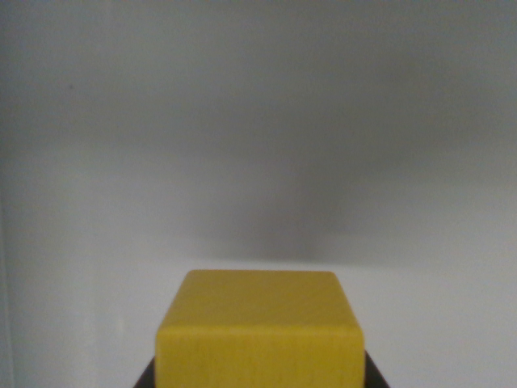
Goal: Pick yellow cube
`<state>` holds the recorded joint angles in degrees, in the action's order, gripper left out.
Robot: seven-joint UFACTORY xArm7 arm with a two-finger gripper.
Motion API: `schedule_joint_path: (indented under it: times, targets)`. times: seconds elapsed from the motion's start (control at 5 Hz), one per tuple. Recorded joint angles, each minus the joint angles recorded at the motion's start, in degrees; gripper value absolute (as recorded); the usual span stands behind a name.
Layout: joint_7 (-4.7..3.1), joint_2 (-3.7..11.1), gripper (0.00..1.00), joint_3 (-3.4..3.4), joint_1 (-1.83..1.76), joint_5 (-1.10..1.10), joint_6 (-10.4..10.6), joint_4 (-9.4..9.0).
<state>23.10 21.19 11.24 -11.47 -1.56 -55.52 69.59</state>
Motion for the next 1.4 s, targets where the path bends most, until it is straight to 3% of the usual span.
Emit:
schedule_joint_path:
  times: [0.2, 0.4, 0.6, 0.8, 1.0, 1.2, 1.4]
  targets:
    - [0.0, 0.0, 1.0, 0.0, 0.0, 0.0, 0.0, 0.0]
    - [-0.06, -1.01, 1.0, 0.08, 0.07, 0.22, -2.46, 1.48]
    - [-0.06, -1.01, 1.0, 0.08, 0.07, 0.22, -2.46, 1.48]
    - [-0.12, -2.06, 1.0, 0.16, 0.14, 0.45, -5.04, 3.02]
    - [-0.12, -2.06, 1.0, 0.16, 0.14, 0.45, -5.04, 3.02]
    - [-0.19, -3.11, 1.0, 0.25, 0.21, 0.68, -7.62, 4.56]
    - [-0.19, -3.11, 1.0, 0.25, 0.21, 0.68, -7.62, 4.56]
